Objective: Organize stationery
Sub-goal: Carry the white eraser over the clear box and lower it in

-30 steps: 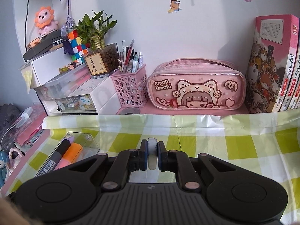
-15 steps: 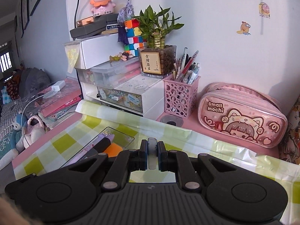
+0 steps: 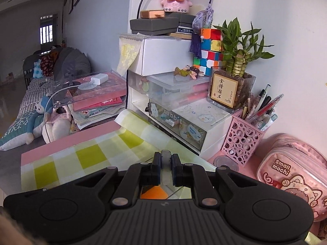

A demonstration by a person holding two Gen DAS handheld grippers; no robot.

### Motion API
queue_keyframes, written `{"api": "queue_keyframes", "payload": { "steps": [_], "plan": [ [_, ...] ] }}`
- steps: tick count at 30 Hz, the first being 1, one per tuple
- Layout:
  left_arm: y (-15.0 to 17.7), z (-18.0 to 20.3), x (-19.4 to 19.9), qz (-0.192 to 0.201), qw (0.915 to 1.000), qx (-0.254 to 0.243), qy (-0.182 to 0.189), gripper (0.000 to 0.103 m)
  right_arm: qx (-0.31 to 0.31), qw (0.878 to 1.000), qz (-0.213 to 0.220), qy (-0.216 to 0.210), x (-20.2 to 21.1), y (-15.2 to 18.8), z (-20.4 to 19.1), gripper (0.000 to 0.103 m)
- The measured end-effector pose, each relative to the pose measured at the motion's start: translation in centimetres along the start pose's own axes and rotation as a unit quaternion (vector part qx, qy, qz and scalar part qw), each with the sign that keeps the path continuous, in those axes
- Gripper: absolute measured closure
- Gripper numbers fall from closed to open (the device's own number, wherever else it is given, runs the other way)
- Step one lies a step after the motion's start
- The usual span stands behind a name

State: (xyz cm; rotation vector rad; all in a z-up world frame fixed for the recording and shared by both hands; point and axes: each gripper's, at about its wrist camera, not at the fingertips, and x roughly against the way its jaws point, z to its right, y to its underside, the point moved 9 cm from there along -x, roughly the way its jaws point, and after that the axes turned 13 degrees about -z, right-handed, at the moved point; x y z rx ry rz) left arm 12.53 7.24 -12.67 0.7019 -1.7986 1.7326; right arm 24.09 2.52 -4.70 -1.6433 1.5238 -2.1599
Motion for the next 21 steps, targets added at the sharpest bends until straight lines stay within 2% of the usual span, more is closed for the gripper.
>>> {"api": "queue_keyframes", "payload": {
  "steps": [6,15,21],
  "plan": [
    [0.0,0.0,0.0,0.0,1.0,0.0,0.0,0.031,0.01,1.0,-0.02,0.011,-2.5,0.4,1.0,0.103],
    [0.0,0.1,0.0,0.0,1.0,0.0,-0.001,0.031,0.031,0.999,-0.015,-0.03,-2.1,1.1,-0.1,0.103],
    [0.0,0.1,0.0,0.001,1.0,0.0,-0.001,0.031,0.025,1.0,-0.018,0.002,-2.3,1.0,0.5,0.103]
  ]
}}
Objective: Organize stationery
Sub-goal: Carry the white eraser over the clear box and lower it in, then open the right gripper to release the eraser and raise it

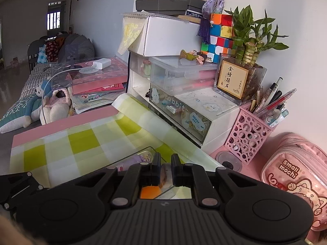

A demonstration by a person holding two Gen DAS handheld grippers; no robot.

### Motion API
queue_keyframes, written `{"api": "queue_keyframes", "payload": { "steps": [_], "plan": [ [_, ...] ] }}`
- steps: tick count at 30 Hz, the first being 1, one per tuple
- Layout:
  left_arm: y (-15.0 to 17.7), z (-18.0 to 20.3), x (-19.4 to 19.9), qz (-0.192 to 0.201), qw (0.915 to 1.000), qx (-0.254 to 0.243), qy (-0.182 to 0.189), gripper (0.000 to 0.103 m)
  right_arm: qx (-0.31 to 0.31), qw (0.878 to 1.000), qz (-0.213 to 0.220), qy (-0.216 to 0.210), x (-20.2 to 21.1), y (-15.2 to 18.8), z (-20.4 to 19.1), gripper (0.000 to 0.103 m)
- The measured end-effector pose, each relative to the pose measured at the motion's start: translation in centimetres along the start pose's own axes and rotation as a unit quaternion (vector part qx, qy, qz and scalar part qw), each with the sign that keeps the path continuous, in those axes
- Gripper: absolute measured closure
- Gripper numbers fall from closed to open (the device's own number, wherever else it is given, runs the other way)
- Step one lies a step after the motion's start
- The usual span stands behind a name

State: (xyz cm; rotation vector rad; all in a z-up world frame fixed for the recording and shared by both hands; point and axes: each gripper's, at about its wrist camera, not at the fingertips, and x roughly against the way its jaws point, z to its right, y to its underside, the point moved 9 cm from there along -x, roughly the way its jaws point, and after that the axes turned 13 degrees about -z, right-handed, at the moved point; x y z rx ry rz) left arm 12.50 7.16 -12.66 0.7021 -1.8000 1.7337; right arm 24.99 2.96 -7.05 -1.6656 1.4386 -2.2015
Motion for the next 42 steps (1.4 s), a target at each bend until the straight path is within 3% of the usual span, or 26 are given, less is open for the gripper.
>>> {"api": "queue_keyframes", "payload": {
  "steps": [11,14,16,18,19,23,25,26,31,36,39,42],
  "plan": [
    [0.0,0.0,0.0,0.0,1.0,0.0,0.0,0.031,-0.059,0.998,0.035,0.007,2.9,2.5,0.2,0.103],
    [0.0,0.1,-0.1,0.0,1.0,-0.001,-0.002,0.031,-0.067,0.997,0.03,0.016,2.6,1.7,1.0,0.103],
    [-0.1,0.1,-0.1,-0.001,1.0,-0.001,-0.003,0.031,-0.07,0.997,0.024,0.015,2.0,0.8,1.5,0.097],
    [-0.1,0.2,-0.1,0.0,1.0,-0.001,-0.003,0.031,-0.068,0.997,0.017,0.032,1.3,0.5,2.0,0.08],
    [-0.1,0.2,-0.1,0.0,1.0,-0.002,-0.003,0.031,-0.066,0.997,0.013,0.038,0.9,0.4,2.2,0.08],
    [-0.2,0.1,-0.2,0.0,1.0,-0.002,-0.001,0.031,-0.066,0.998,-0.008,0.021,-0.9,0.5,2.2,0.081],
    [-0.2,0.1,-0.2,0.001,1.0,-0.002,-0.001,0.031,-0.06,0.998,-0.014,0.027,-1.4,0.7,2.1,0.092],
    [-0.2,0.1,-0.2,0.001,1.0,-0.002,-0.001,0.031,-0.06,0.998,-0.015,0.026,-1.6,0.8,2.0,0.103],
    [-0.2,0.1,-0.2,0.0,1.0,-0.002,0.0,0.031,-0.016,0.999,0.005,0.046,-0.9,0.7,0.9,0.103],
    [-0.2,0.1,-0.2,0.0,1.0,-0.002,-0.001,0.031,0.072,0.987,0.01,0.14,-1.1,0.5,-0.6,0.103],
    [-0.2,0.1,-0.2,0.0,1.0,-0.002,0.0,0.031,0.074,0.99,0.007,0.116,-1.3,0.9,-1.0,0.103],
    [-0.2,0.1,-0.2,0.0,1.0,-0.002,0.0,0.031,0.043,0.992,0.014,0.119,-0.6,1.3,-0.3,0.103]
  ]
}}
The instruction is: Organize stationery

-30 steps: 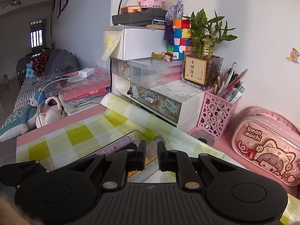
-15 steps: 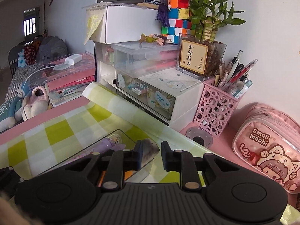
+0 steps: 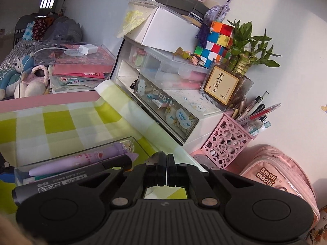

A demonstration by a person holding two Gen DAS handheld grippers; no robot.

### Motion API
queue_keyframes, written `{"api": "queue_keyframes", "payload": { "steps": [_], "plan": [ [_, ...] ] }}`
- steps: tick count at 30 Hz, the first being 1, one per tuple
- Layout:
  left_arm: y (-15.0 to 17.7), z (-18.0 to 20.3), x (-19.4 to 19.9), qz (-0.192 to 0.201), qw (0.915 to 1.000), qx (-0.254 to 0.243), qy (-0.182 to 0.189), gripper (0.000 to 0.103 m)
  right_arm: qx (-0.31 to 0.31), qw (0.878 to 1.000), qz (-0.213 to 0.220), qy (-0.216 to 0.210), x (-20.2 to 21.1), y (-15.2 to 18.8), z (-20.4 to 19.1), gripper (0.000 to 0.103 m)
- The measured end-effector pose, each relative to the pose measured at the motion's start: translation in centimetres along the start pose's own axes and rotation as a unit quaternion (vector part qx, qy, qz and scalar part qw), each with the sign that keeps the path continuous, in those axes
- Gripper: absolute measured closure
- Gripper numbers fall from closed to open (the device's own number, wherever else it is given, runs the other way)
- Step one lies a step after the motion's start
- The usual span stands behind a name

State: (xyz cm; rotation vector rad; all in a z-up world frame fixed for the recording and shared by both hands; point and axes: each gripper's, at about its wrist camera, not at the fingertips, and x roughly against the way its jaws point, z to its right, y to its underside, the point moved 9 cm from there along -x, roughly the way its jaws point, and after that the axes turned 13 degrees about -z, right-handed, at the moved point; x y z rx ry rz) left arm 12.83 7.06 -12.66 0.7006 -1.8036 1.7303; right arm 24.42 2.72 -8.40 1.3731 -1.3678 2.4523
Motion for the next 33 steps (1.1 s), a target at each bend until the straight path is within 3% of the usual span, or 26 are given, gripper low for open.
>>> {"api": "queue_keyframes", "payload": {
  "steps": [4,8,12,15,22,25,33],
  "plan": [
    [0.0,0.0,0.0,0.0,1.0,0.0,0.0,0.031,-0.073,0.996,0.024,-0.044,2.5,1.2,1.0,0.103],
    [0.0,0.0,0.0,-0.001,1.0,0.0,0.0,0.031,-0.119,0.991,0.035,-0.05,4.9,2.6,1.3,0.103],
    [0.0,0.0,0.0,-0.001,1.0,0.0,0.0,0.03,-0.158,0.982,0.058,-0.082,7.6,4.1,0.8,0.103],
    [-0.1,-0.1,-0.1,-0.008,0.9999,0.006,0.003,0.03,-0.196,0.974,0.067,-0.093,9.5,5.6,0.6,0.092],
    [-0.5,0.1,-0.4,-0.033,0.9994,0.013,0.003,0.03,-0.297,0.943,0.053,-0.141,11.6,8.5,0.7,0.09],
    [-0.8,0.5,-0.7,-0.04,0.9991,0.011,0.003,0.029,-0.299,0.946,0.038,-0.116,11.5,9.6,0.4,0.086],
    [-1.7,1.5,-1.6,-0.061,0.9981,0.01,0.002,0.028,-0.322,0.94,0.037,-0.106,13.7,11.5,0.2,0.083]
  ]
}}
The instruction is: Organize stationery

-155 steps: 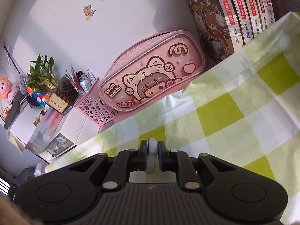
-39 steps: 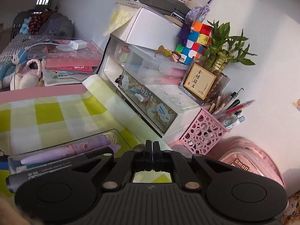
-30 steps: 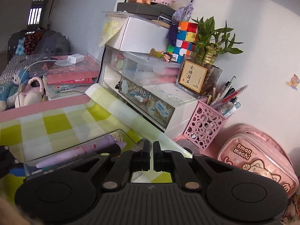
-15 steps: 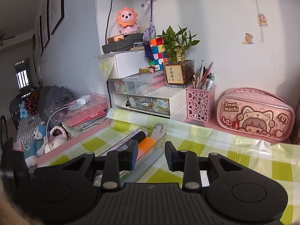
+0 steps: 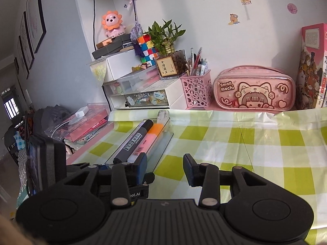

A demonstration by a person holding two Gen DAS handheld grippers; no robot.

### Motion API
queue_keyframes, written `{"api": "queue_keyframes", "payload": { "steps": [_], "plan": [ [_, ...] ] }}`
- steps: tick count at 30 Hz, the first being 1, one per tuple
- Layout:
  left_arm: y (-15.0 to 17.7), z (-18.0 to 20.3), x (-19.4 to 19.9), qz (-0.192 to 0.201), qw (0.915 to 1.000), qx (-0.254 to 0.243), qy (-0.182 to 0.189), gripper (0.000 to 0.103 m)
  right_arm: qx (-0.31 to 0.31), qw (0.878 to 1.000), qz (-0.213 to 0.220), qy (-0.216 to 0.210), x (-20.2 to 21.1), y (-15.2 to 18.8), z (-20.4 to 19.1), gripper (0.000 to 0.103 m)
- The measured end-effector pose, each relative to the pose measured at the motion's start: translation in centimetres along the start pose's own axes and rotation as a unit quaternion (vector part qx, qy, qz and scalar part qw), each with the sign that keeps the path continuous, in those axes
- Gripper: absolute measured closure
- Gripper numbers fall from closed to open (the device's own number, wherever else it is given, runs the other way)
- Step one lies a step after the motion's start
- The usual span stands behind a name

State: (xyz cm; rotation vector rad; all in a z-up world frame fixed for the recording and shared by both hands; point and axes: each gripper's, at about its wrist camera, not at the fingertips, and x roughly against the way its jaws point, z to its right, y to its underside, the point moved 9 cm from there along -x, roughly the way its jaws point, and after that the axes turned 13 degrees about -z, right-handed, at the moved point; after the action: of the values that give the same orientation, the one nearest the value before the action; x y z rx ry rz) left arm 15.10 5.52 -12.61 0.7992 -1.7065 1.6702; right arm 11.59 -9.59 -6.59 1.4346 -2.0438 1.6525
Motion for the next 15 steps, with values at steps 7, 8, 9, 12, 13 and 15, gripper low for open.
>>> {"api": "queue_keyframes", "payload": {
  "steps": [7,8,9,12,13,15],
  "plan": [
    [0.0,-0.1,0.5,0.0,0.9999,0.017,0.001,0.028,-0.017,1.0,-0.001,-0.009,1.1,1.0,0.2,0.08],
    [0.1,0.0,0.6,0.001,0.9999,0.017,-0.001,0.028,-0.019,1.0,-0.002,-0.011,1.1,1.1,0.1,0.079],
    [0.1,0.1,0.9,0.003,0.9999,0.016,-0.006,0.028,-0.02,1.0,-0.002,-0.015,1.2,1.2,0.0,0.079],
    [0.1,0.2,1.8,0.01,0.9996,0.014,-0.022,0.022,-0.016,1.0,0.001,-0.024,1.7,1.3,-0.6,0.079],
    [0.1,0.2,2.2,0.014,0.9995,0.012,-0.027,0.021,-0.015,1.0,0.004,-0.026,1.9,1.3,-0.8,0.079],
    [0.4,0.2,2.9,0.016,0.9992,0.012,-0.034,0.019,-0.014,0.999,0.008,-0.031,2.4,1.3,-1.1,0.076]
  ]
}}
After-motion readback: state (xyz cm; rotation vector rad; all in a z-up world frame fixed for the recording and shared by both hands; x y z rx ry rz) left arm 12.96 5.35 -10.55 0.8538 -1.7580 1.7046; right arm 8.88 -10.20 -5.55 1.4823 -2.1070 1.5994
